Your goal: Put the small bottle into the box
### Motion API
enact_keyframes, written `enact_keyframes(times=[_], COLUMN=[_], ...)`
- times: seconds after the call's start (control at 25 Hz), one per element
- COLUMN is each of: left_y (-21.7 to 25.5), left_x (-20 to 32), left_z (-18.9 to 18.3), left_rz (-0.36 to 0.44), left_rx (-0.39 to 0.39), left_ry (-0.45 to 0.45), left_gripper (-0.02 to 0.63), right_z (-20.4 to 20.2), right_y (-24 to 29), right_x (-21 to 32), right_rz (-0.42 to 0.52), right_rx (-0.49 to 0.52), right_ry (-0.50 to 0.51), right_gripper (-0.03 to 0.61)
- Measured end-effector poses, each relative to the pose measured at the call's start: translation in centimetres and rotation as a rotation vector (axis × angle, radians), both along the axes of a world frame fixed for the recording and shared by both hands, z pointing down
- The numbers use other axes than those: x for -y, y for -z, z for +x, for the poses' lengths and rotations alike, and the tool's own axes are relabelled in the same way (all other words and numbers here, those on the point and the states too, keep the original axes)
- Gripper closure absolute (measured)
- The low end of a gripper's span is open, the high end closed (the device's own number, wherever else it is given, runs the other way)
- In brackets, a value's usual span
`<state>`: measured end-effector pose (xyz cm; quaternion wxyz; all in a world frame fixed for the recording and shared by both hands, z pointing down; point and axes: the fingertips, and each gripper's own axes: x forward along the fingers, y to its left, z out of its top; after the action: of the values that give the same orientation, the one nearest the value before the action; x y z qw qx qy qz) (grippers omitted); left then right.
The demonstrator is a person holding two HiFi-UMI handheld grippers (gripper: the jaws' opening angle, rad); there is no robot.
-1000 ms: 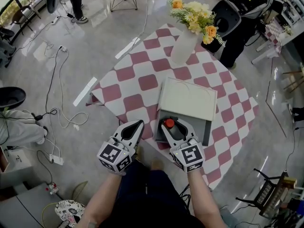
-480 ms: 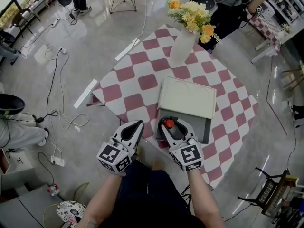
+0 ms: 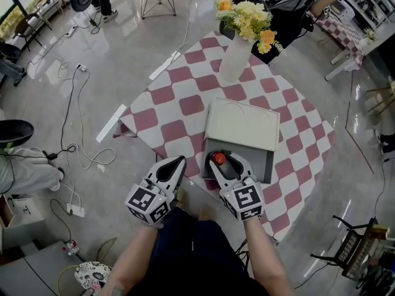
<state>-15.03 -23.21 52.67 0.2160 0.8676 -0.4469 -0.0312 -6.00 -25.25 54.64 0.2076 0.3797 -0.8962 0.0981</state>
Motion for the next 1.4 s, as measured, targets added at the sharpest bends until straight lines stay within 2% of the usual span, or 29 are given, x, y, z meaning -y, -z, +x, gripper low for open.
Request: enact_keyframes(times=[0.24,0.32,1.12,1.24,1.4], left_y=[0.2,0.3,1.3,1.6,2.0], left_x=[-0.3,-0.2,-0.4,-0.3,-0.3], left_z=[0.4,0.5,1.8,2.3,2.9], left_rz=[0.004,0.007,0.02,0.025,0.035], left_rx=[-0.006,-0.007,-0.01,-0.01,-0.007], left_ry=[-0.011,-0.015,-0.026,-0.033,-0.04], left_gripper=[0.612,0.612,0.612,0.612,0.612], right_z=[0.2,0.3,3.2,4.0,5.0], right_y=[0.0,-0.1,0.7,1.2,2.3], right_x=[-0.6,-0.7,-2.3,-2.4,-2.5], right_rz=[-0.016,-0.023,-0.023,0.0,0.038], right_rx=[0.01,0.011,0.022,0.03,0.045], right_ry=[0.001,0.002,-0.045,-0.063,-0.087], right_gripper=[0.403,0.38,0.382,0.42,0.517])
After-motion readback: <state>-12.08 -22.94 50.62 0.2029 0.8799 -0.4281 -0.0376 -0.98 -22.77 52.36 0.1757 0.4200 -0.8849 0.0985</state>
